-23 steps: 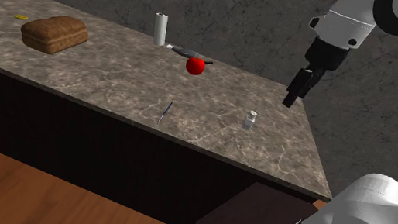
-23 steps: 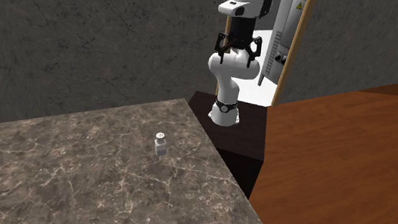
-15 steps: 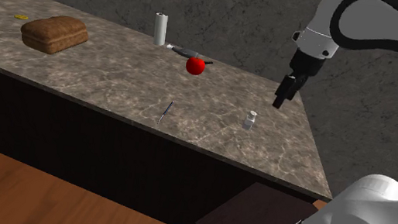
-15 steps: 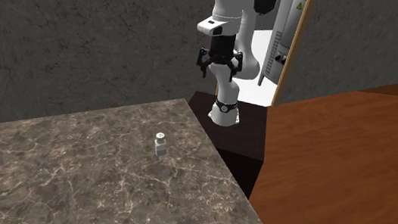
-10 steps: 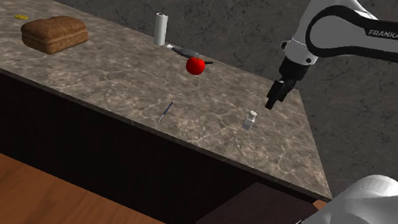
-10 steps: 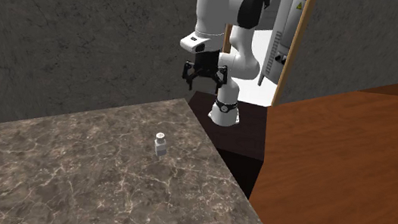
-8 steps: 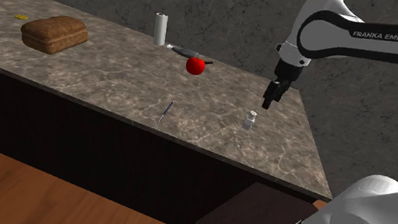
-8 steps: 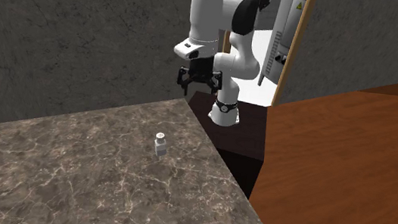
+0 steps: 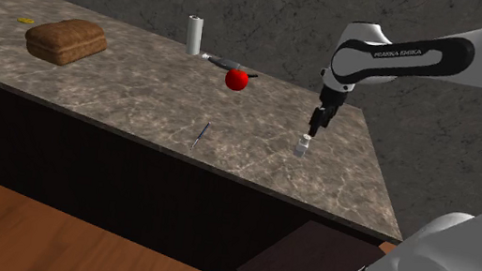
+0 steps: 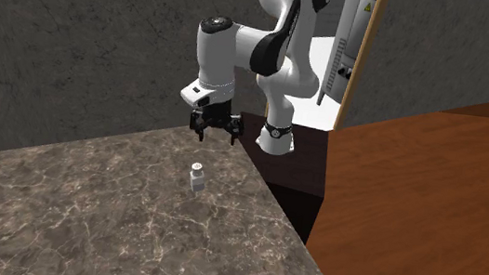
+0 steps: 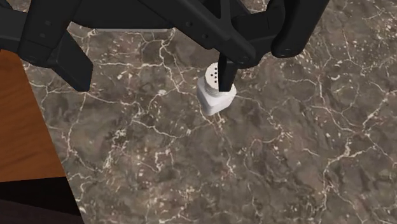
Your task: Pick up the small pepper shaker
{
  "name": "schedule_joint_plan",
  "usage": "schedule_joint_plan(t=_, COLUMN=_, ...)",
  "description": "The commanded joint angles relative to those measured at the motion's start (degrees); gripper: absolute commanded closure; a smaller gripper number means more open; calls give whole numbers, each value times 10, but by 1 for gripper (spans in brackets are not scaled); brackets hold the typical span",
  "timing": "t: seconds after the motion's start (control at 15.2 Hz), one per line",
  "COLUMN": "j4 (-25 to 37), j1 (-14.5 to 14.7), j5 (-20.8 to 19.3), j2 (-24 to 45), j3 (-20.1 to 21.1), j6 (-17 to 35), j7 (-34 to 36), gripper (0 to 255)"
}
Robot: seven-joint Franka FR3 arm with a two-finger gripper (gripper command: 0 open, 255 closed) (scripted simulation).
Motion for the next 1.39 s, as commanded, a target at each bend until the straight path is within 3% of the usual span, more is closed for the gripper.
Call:
schedule_joint_plan(t=0.0, j4=23, j1=-4, j5=2, j2=45, j3=-11, j6=18, j7=-19, gripper=0)
schedule_joint_plan(t=0.26, j4=68, j1=-13, j5=12, j2=134, j3=-27, j6=50, j7=-57, gripper=0)
schedule_joint_plan(t=0.92, j4=42, j1=-15, j5=19, j2=167, j3=-28, j6=108, j7=-60, gripper=0)
schedule_joint_plan(t=0.99, j4=42, j1=-15, j5=19, j2=167, j3=-28, j6=109, j7=-59, gripper=255)
schedule_joint_plan(t=1.32, j4=42, j1=-15, j5=19, j2=167, j3=-28, j6=109, j7=-60, gripper=255)
